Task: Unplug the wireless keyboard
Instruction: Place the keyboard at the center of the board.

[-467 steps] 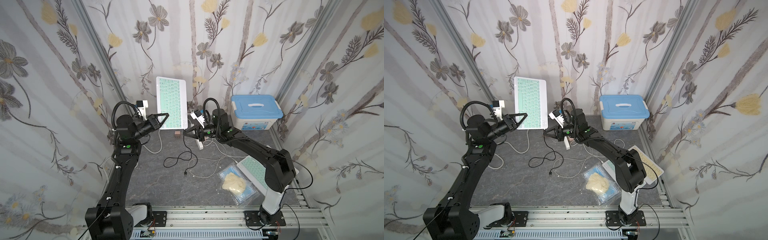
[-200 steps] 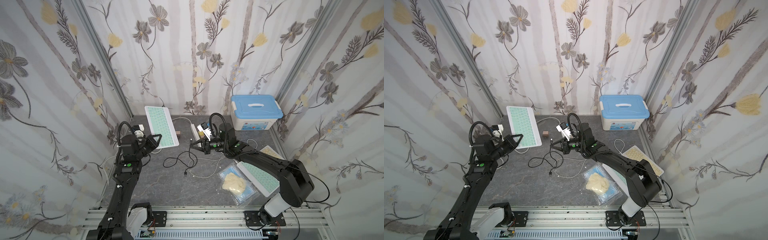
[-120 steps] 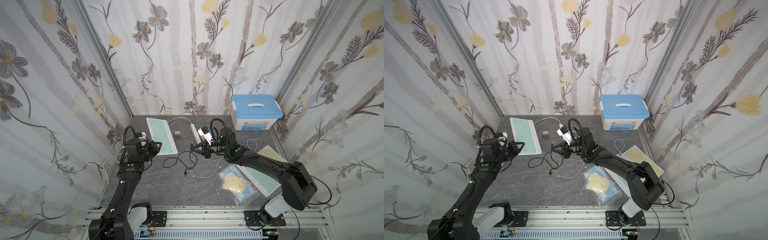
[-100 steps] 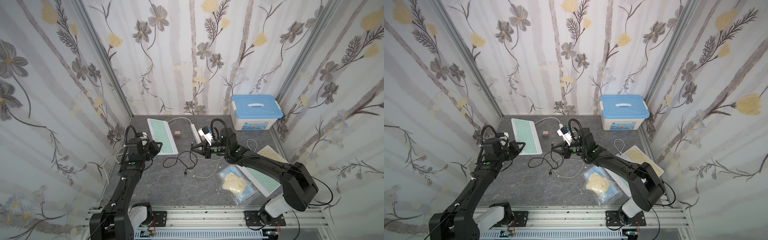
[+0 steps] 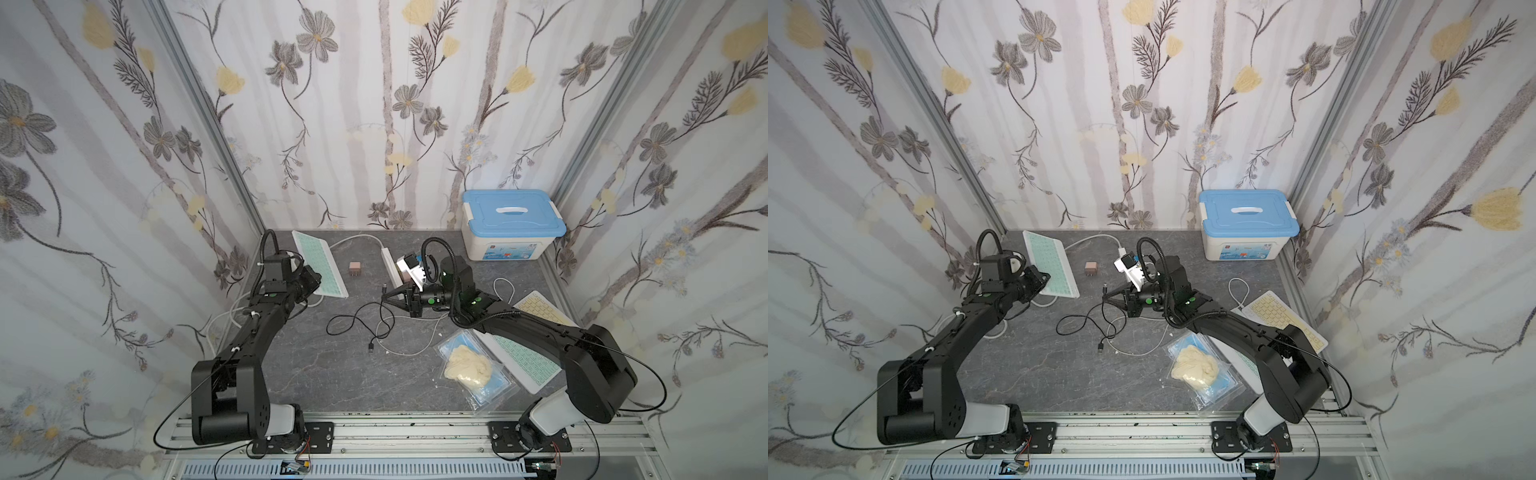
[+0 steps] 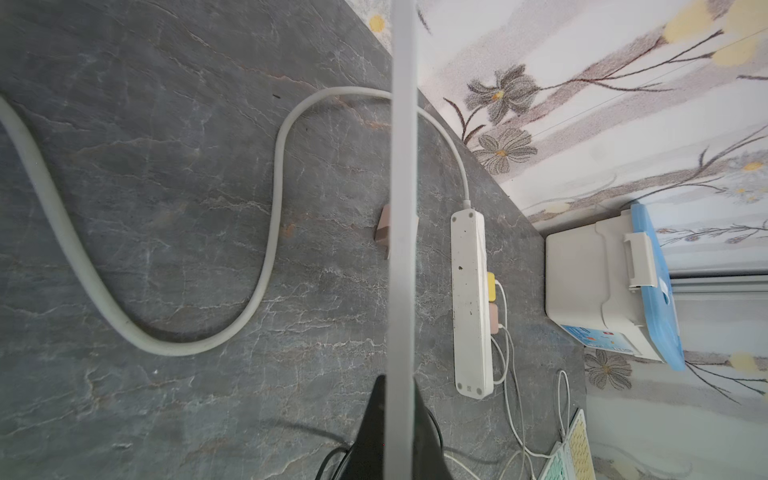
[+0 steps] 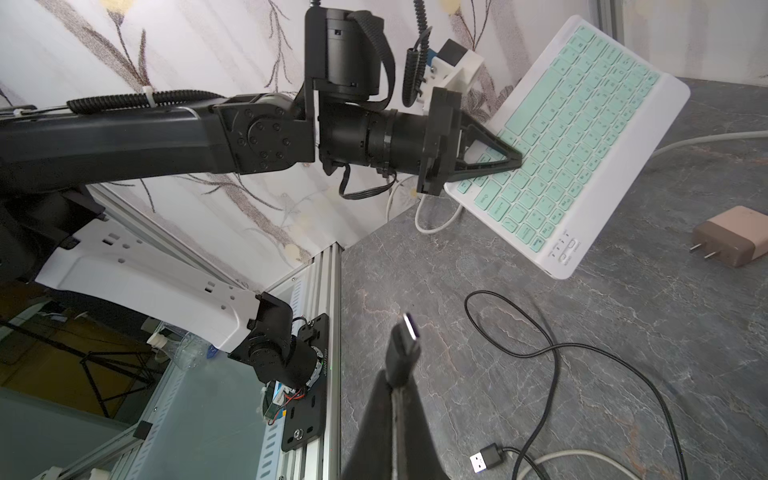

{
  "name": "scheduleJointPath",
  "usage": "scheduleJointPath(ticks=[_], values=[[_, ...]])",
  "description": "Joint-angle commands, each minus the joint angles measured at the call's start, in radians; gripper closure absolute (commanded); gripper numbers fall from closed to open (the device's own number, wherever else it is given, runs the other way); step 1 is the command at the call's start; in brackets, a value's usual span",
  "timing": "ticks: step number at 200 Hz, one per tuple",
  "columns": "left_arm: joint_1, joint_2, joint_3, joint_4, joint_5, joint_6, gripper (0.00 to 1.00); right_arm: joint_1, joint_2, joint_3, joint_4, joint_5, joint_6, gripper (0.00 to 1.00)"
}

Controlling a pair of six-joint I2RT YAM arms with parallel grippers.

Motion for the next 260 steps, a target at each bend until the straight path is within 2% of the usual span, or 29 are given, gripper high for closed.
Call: scheduleJointPath(ticks=[1,33,58,80,137,173,223,248,260], values=[[-0.003,0.08,0.065,-0.014,0.012,0.067,1.0,-0.001,0.006,0.013,0.014,0.005,0.004,1.0],[-0.036,0.192,0.157,-0.076,-0.007,0.143,1.0,-0.001,0.005,0.015,-0.005,0.005,0.001,1.0],[-0.056,0.284,0.221,-0.119,0.044,0.177,1.0,-0.001,0.007,0.015,-0.017,0.007,0.001,1.0],[-0.08,0.32,0.231,-0.113,0.05,0.198,1.0,0.001,0.01,0.018,-0.021,0.006,0.004,1.0],[-0.072,0.461,0.272,-0.166,0.035,0.227,1.0,0.007,0.031,0.042,-0.036,0.0,0.005,1.0],[-0.051,0.508,0.275,-0.184,0.015,0.239,0.85,0.01,0.031,0.041,-0.044,-0.002,0.004,1.0],[-0.027,0.52,0.285,-0.232,0.024,0.272,0.7,0.015,0.041,0.047,-0.047,-0.005,0.004,1.0],[-0.021,0.537,0.321,-0.287,0.035,0.296,0.51,0.018,0.044,0.055,-0.048,-0.008,0.003,1.0],[-0.018,0.536,0.326,-0.292,0.037,0.299,0.47,0.018,0.047,0.058,-0.051,-0.01,0.003,1.0]])
